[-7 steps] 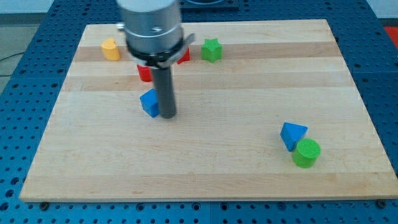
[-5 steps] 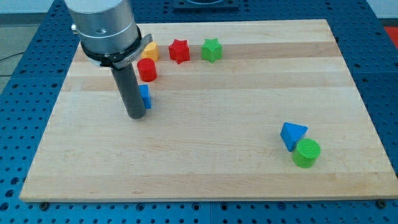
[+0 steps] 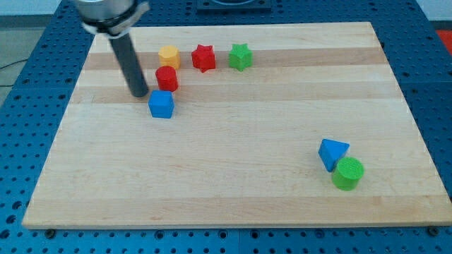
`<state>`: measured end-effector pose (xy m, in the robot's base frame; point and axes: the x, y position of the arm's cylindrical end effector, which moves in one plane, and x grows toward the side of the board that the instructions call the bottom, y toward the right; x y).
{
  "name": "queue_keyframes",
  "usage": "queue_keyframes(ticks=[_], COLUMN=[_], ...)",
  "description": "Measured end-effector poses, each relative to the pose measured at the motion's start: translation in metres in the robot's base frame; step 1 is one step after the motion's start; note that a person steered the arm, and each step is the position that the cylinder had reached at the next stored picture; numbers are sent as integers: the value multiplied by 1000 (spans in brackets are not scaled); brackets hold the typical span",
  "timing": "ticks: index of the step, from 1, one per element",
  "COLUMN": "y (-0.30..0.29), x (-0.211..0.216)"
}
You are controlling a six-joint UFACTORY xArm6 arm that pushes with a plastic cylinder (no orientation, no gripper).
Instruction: Move the red circle to the right of the red star
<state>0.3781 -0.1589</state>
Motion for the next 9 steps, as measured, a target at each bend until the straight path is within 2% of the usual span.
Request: queue_keyframes(ticks=[2,3,5,9], y=[13,-1,4,13], x=[-5,-6,-34,-30])
